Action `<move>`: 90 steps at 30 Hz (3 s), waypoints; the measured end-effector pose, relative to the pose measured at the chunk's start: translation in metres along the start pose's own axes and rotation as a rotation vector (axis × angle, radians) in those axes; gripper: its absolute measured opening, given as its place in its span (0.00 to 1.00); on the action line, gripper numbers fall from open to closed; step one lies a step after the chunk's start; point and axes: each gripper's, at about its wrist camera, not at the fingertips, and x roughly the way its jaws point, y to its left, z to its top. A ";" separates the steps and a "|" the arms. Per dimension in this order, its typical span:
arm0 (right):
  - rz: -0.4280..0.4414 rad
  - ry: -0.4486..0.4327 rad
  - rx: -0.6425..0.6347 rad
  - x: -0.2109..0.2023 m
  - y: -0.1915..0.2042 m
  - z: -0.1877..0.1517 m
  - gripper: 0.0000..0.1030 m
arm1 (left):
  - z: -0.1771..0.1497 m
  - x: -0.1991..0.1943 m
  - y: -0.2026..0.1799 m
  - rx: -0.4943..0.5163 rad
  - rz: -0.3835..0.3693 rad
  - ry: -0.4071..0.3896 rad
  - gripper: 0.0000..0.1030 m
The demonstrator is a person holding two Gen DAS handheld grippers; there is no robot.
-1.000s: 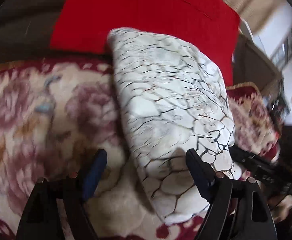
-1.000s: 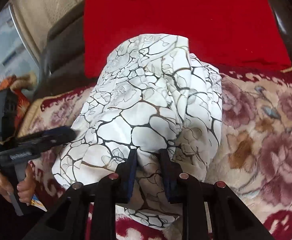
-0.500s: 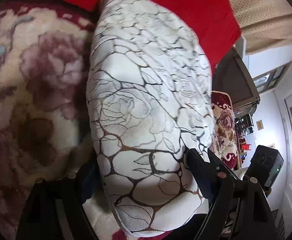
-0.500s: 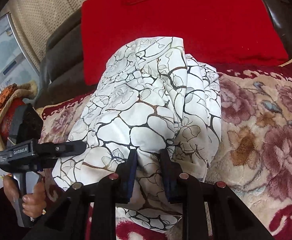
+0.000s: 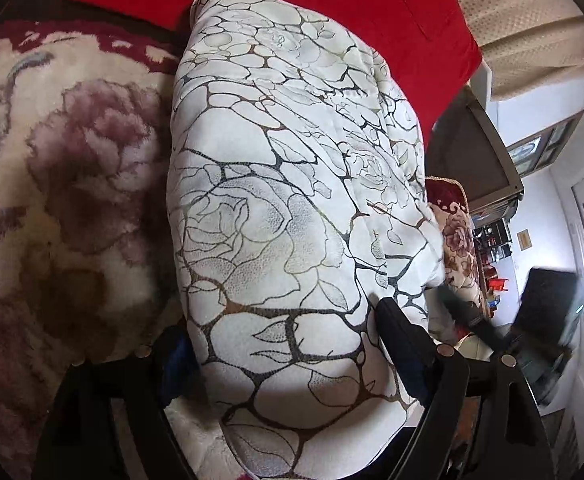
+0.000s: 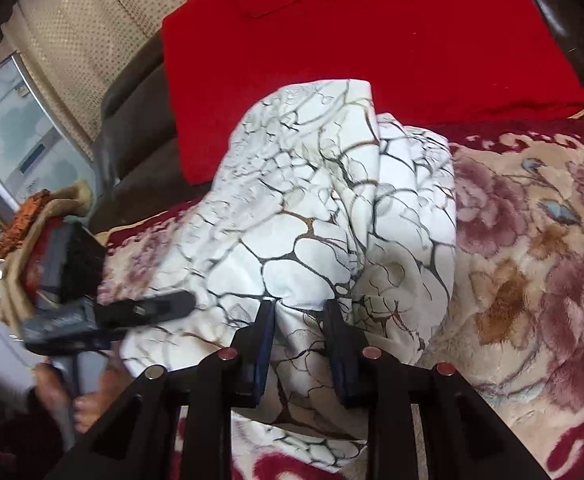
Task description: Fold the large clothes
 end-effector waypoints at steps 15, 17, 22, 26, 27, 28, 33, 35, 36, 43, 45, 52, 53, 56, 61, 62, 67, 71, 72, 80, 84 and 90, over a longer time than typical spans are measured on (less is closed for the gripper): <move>-0.188 0.124 0.037 0.126 -0.030 0.138 0.37 | 0.005 0.016 -0.016 0.034 0.025 0.015 0.83; -0.148 0.104 0.108 0.133 -0.049 0.134 0.36 | 0.005 0.014 -0.016 0.050 0.037 0.013 0.84; -0.119 0.015 0.140 0.094 -0.044 0.119 0.37 | 0.004 0.007 -0.019 0.082 0.088 -0.002 0.88; -0.050 -0.093 0.150 0.040 -0.032 0.093 0.38 | 0.000 -0.015 -0.033 0.157 0.194 -0.076 0.88; -0.052 -0.108 0.121 0.028 -0.024 0.084 0.38 | -0.001 -0.022 -0.038 0.189 0.240 -0.112 0.88; -0.057 -0.114 0.091 0.016 -0.016 0.075 0.38 | -0.002 -0.027 -0.041 0.213 0.280 -0.140 0.88; -0.044 -0.123 -0.041 -0.026 0.031 0.030 0.38 | -0.006 -0.041 -0.050 0.279 0.427 -0.229 0.88; -0.083 -0.071 -0.058 -0.021 0.032 0.009 0.38 | -0.008 -0.042 -0.048 0.287 0.457 -0.235 0.88; -0.111 -0.035 -0.062 -0.016 0.028 -0.001 0.38 | -0.010 -0.043 -0.047 0.293 0.479 -0.240 0.88; -0.126 -0.029 -0.002 0.005 0.004 -0.026 0.38 | -0.010 -0.040 -0.038 0.311 0.508 -0.246 0.88; -0.125 -0.031 -0.010 0.006 0.006 -0.027 0.38 | -0.007 -0.042 -0.038 0.308 0.517 -0.254 0.88; -0.037 -0.063 0.027 0.000 -0.005 -0.029 0.41 | 0.010 -0.044 -0.030 0.232 0.583 -0.314 0.88; -0.022 -0.071 0.033 -0.004 -0.005 -0.029 0.42 | 0.014 -0.044 -0.027 0.213 0.593 -0.323 0.88; -0.055 -0.162 -0.029 -0.025 0.008 -0.021 0.44 | 0.020 -0.039 -0.026 0.194 0.618 -0.331 0.88; -0.077 -0.111 -0.054 -0.008 0.011 -0.020 0.47 | 0.024 -0.022 -0.030 0.225 0.681 -0.326 0.88; -0.101 -0.055 -0.049 0.006 0.006 -0.024 0.48 | 0.024 -0.021 -0.031 0.231 0.686 -0.327 0.88; -0.055 -0.084 -0.027 -0.005 0.001 -0.025 0.49 | 0.024 -0.019 -0.036 0.254 0.718 -0.338 0.88; -0.040 -0.140 -0.036 -0.019 0.007 -0.023 0.50 | 0.024 -0.018 -0.038 0.259 0.727 -0.342 0.88; -0.032 -0.151 -0.031 -0.021 0.007 -0.022 0.55 | 0.024 -0.017 -0.038 0.263 0.731 -0.342 0.88; -0.076 -0.075 -0.031 -0.004 0.000 -0.022 0.64 | 0.025 -0.015 -0.041 0.285 0.743 -0.344 0.88; -0.029 -0.148 0.048 -0.021 -0.015 -0.016 0.65 | 0.028 -0.018 -0.040 0.281 0.715 -0.336 0.88; -0.001 -0.185 0.264 -0.032 -0.065 -0.007 0.80 | 0.034 -0.030 -0.035 0.252 0.577 -0.326 0.88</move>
